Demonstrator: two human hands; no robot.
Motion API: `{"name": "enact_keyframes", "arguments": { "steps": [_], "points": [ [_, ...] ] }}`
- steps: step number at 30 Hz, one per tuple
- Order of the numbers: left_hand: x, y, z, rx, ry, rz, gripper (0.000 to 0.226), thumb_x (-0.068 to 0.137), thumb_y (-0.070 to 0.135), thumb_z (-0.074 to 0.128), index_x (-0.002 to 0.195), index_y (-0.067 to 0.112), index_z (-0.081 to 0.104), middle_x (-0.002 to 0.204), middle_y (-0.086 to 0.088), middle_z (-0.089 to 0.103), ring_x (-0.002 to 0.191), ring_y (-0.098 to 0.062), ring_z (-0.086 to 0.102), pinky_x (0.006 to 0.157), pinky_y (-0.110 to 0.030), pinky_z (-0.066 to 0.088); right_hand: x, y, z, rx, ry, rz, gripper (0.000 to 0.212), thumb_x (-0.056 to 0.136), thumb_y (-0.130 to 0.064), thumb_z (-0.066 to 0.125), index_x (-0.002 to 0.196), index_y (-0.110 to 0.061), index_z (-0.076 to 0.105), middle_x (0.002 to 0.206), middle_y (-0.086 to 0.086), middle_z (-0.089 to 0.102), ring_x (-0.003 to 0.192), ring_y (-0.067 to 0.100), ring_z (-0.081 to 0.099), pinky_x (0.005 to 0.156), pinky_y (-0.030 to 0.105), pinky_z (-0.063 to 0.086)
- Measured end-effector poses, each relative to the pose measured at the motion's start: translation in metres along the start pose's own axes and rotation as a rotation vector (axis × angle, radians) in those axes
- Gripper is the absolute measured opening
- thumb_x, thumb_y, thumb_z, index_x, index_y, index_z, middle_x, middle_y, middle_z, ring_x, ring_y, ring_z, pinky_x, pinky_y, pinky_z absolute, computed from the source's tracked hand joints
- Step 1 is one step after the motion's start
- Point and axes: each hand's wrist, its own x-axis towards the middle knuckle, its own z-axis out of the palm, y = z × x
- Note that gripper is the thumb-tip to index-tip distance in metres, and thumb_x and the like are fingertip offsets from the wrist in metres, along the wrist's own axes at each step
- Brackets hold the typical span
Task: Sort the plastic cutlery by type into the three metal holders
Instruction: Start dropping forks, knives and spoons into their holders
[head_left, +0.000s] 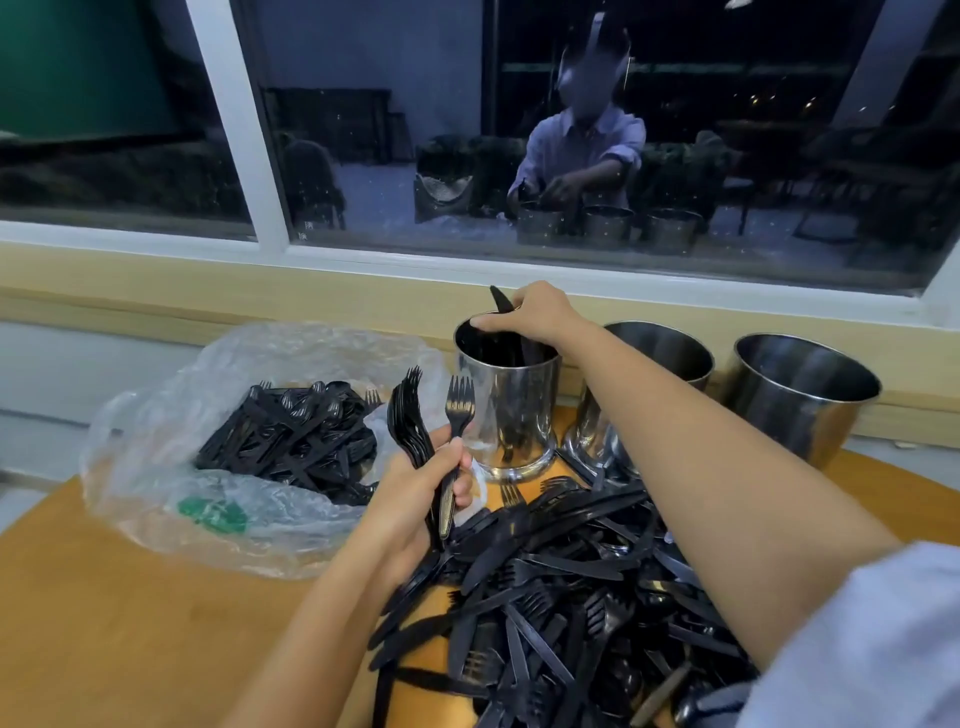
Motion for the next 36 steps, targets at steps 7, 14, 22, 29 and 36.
{"name": "enact_keyframes", "arguments": {
  "steps": [7, 14, 22, 29, 36],
  "points": [
    [-0.018, 0.016, -0.018, -0.054, 0.062, 0.01, 0.02, 0.103, 0.007, 0.045, 0.119, 0.006, 0.057, 0.068, 0.0, 0.05, 0.051, -0.01, 0.04, 0.047, -0.02, 0.039, -0.058, -0.01, -0.02, 0.056, 0.172, -0.164, 0.035, 0.086, -0.03, 0.072, 0.115, -0.011, 0.065, 0.092, -0.001, 0.059, 0.087, 0.013, 0.054, 0.071, 0.022, 0.039],
    [-0.057, 0.014, -0.011, 0.021, -0.066, -0.025, 0.019, 0.101, 0.009, 0.048, 0.114, 0.003, 0.06, 0.073, -0.002, 0.052, 0.053, -0.011, 0.043, 0.05, -0.02, 0.041, -0.161, -0.007, 0.037, 0.518, -0.191, -0.017, 0.035, 0.094, -0.045, 0.057, 0.109, -0.015, 0.069, 0.081, -0.009, 0.061, 0.065, 0.003, 0.049, 0.061, 0.016, 0.038],
    [-0.088, -0.001, 0.002, -0.047, -0.122, -0.144, 0.034, 0.093, 0.022, 0.055, 0.123, 0.006, 0.062, 0.103, -0.01, 0.074, 0.081, -0.017, 0.07, 0.069, -0.024, 0.057, -0.2, -0.015, 0.051, 0.982, 0.14, -0.082, 0.026, 0.103, -0.015, 0.043, 0.091, -0.006, 0.064, 0.087, 0.011, 0.067, 0.073, 0.011, 0.062, 0.076, 0.028, 0.052],
    [-0.098, -0.005, 0.015, 0.254, -0.042, -0.175, 0.026, 0.1, 0.03, 0.05, 0.111, 0.012, 0.064, 0.096, -0.009, 0.073, 0.042, -0.004, 0.035, 0.043, -0.016, 0.03, -0.208, -0.017, 0.032, 1.044, 0.154, -0.084, 0.018, 0.101, -0.024, 0.051, 0.1, -0.01, 0.062, 0.059, -0.008, 0.039, 0.048, 0.006, 0.028, 0.048, 0.021, 0.023],
    [-0.099, -0.006, 0.015, 0.158, -0.113, -0.168, 0.024, 0.101, 0.025, 0.05, 0.103, 0.004, 0.061, 0.065, 0.003, 0.047, 0.04, -0.003, 0.027, 0.037, -0.015, 0.022, -0.21, -0.006, 0.029, 0.749, -0.07, -0.005, 0.042, 0.084, -0.044, 0.07, 0.106, -0.009, 0.064, 0.073, -0.011, 0.053, 0.046, -0.001, 0.04, 0.047, 0.013, 0.029]
  ]
}}
